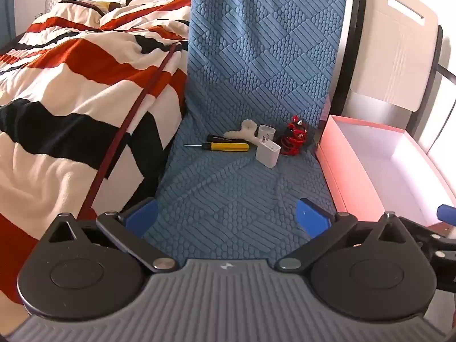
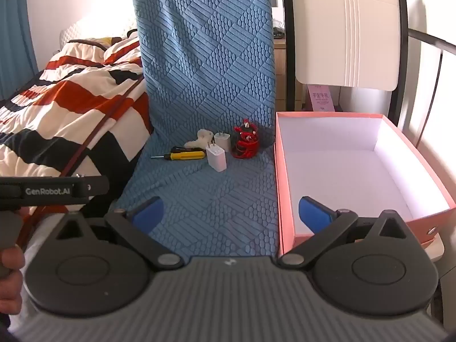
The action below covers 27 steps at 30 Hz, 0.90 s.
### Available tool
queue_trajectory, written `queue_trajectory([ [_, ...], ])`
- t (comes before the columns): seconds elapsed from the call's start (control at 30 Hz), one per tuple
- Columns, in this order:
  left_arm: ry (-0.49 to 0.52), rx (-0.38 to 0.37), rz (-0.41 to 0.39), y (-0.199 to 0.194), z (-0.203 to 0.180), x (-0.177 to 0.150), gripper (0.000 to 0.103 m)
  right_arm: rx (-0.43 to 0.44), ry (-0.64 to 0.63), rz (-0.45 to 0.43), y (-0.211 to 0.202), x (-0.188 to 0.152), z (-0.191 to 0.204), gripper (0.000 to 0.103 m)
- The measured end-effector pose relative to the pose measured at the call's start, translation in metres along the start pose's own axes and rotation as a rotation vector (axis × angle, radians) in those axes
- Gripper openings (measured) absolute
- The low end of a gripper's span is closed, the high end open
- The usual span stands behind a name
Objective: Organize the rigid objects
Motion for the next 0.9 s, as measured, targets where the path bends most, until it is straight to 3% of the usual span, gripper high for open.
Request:
queue_trajectory([
  [0.9, -0.036, -0.016, 0.011, 0.0026, 0.0073, 0.0, 0.103, 0.0, -0.005, 0.016, 0.0027, -0.0003, 0.0017, 0.103],
])
Point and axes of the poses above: each gripper's, at about its wrist camera, not at the fingertips, and y roughly the way its jaws point, z to its left, x to its top, the point moved 4 cm from there along y, roughly the way its jaws point, and after that the axes turned 15 degrees about -x, right-handed, at the moved point
